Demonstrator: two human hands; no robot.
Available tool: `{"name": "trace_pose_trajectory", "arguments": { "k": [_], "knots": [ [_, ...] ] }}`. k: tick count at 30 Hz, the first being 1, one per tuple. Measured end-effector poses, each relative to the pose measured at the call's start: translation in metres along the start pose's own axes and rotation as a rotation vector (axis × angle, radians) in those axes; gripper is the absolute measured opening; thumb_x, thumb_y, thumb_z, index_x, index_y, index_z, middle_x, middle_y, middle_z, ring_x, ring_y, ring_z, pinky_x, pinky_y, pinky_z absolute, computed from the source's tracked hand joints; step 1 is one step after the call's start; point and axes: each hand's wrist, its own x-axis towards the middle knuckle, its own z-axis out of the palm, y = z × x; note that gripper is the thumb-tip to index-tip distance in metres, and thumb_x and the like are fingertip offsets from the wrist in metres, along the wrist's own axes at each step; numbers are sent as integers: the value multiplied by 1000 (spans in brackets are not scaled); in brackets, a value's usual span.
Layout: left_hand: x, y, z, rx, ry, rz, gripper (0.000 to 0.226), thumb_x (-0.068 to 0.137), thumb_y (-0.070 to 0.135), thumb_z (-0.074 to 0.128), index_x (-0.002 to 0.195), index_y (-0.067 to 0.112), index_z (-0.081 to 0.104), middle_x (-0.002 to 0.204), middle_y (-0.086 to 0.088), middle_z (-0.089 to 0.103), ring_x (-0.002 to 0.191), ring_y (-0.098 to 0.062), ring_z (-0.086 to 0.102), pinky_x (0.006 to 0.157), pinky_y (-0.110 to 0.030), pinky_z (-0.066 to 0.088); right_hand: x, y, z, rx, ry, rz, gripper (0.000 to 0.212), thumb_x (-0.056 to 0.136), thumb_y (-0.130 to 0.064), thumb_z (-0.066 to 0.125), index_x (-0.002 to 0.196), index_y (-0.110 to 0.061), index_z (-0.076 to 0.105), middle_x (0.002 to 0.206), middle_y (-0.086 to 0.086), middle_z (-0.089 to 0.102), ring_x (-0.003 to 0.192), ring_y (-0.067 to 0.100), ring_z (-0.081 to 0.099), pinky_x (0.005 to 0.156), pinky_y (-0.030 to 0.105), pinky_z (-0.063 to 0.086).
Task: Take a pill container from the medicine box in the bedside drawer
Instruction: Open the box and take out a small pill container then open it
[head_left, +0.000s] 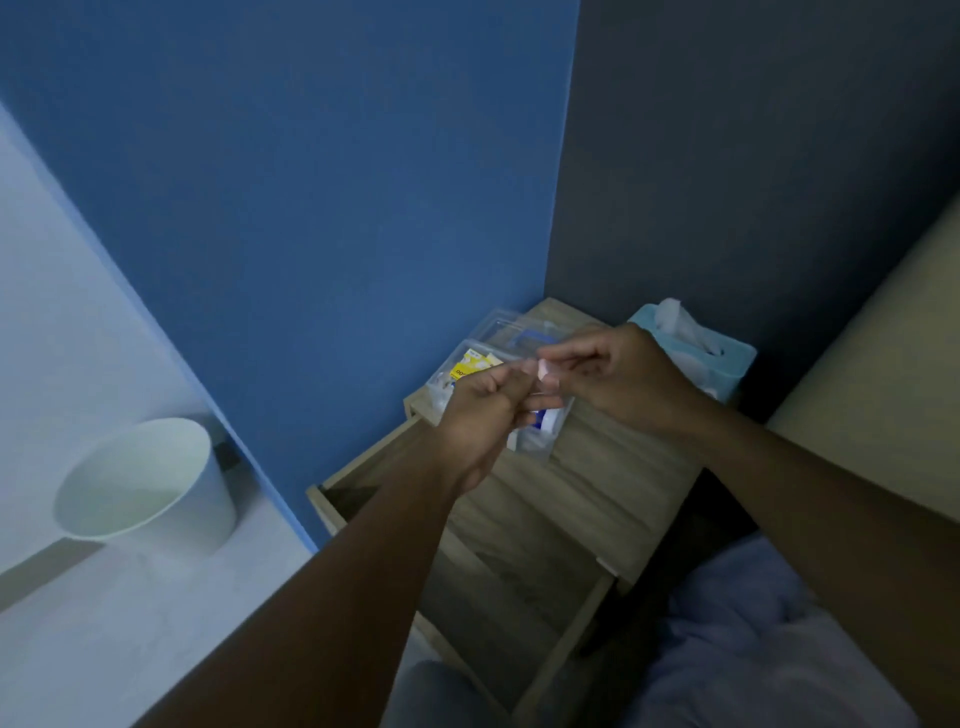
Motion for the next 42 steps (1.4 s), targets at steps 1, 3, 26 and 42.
{"name": "trace_pose_trajectory", "arguments": {
  "k": [1, 3, 26, 42],
  "knots": [
    [-8, 0, 7, -32, 13, 21, 34, 100, 25, 49, 117, 0, 65, 107, -13, 71, 85, -13, 71, 67, -18, 49, -7, -5, -5, 8, 8, -16, 27, 83, -11, 78, 110, -12, 77, 96, -5, 74, 87, 1, 71, 82, 14, 54],
    [-21, 2, 19, -104, 24, 34, 32, 97, 26, 55, 109, -1, 68, 107, -17, 71, 86, -15, 72, 71, -20, 53, -21, -14, -11, 11, 36, -52, 25, 84, -8, 77, 108, -11, 77, 97, -9, 73, 90, 2, 71, 83, 15, 55],
    [-54, 28, 72, -311, -1, 3, 24, 96, 26, 56, 94, 6, 70, 86, -5, 76, 82, -12, 75, 77, -19, 56, -57, -46, -64, 79, 113, -152, 23, 73, -48, 79, 89, -33, 79, 86, -8, 75, 85, 16, 72, 78, 34, 57],
    [-40, 18, 70, -301, 10, -23, 36, 94, 30, 58, 112, -1, 67, 103, -12, 75, 91, -15, 74, 89, -23, 54, -43, -40, -75, -7, -142, -36, 26, 83, -17, 79, 108, -22, 75, 95, -7, 73, 88, -4, 68, 80, 12, 50]
  ]
}}
